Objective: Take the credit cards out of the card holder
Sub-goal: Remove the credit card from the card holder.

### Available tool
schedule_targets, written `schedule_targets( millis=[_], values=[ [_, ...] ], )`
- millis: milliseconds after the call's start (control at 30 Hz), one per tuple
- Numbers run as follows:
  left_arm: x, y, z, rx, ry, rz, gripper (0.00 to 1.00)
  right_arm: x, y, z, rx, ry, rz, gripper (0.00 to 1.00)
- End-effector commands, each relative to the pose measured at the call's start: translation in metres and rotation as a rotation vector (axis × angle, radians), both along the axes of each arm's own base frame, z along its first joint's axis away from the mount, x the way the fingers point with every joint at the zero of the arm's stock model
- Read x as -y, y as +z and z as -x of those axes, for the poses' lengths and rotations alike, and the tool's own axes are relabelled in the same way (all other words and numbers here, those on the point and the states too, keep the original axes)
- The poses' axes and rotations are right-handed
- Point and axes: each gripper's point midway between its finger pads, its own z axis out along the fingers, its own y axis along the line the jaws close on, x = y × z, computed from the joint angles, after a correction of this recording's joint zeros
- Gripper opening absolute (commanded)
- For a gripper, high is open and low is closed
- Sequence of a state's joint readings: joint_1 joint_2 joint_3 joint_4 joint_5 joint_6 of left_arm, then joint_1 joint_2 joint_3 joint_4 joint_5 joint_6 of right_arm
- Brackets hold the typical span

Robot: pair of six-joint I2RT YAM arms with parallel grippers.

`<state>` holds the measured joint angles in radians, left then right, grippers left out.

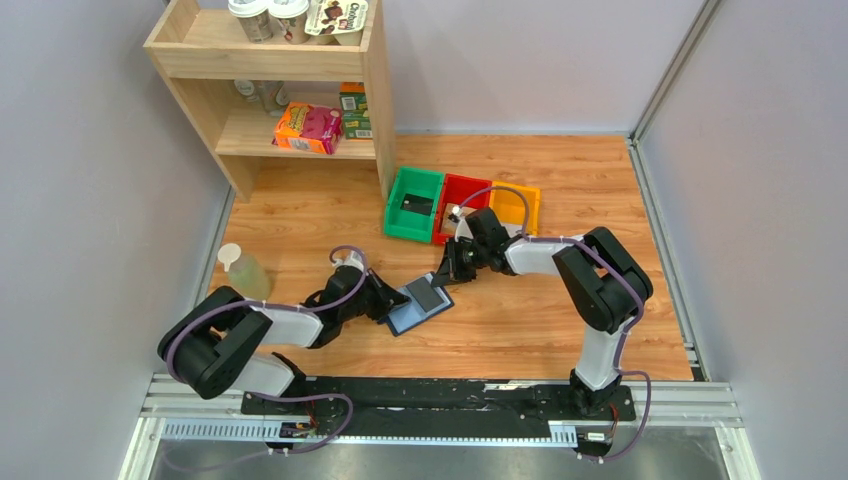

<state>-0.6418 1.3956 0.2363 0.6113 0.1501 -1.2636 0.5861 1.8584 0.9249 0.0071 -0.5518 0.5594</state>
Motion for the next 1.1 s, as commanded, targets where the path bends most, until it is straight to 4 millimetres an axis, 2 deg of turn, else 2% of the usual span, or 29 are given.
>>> schedule_targets(
  millis=[0, 167, 333, 433, 700, 833, 1067],
  values=[
    [-0.006, -0.004, 0.004, -0.019, 0.022, -0.016, 0.0, 0.043, -0.06, 0.027, -0.103, -0.042, 0.236, 0.0],
    [0.01, 0.008, 0.0, 0.02, -0.054, 0.01, 0.22, 0.04, -0.058, 0.026, -0.105, -0.041, 0.22, 0.0],
    [0.028, 0.014, -0.004, 0.041, -0.104, 0.043, 0.31, 0.04, -0.058, 0.028, -0.108, -0.044, 0.214, 0.0],
    [0.031, 0.009, -0.004, 0.018, -0.104, 0.043, 0.33, 0.039, -0.055, 0.027, -0.103, -0.046, 0.21, 0.0],
    [0.024, -0.01, -0.002, -0.066, -0.041, 0.034, 0.35, 0.04, -0.055, 0.029, -0.104, -0.05, 0.209, 0.0],
    [0.025, 0.002, -0.01, -0.022, -0.009, 0.067, 0.34, 0.041, -0.058, 0.03, -0.109, -0.05, 0.211, 0.0],
    [0.011, 0.02, -0.028, 0.063, 0.117, 0.094, 0.26, 0.044, -0.058, 0.033, -0.109, -0.058, 0.213, 0.0]
  ],
)
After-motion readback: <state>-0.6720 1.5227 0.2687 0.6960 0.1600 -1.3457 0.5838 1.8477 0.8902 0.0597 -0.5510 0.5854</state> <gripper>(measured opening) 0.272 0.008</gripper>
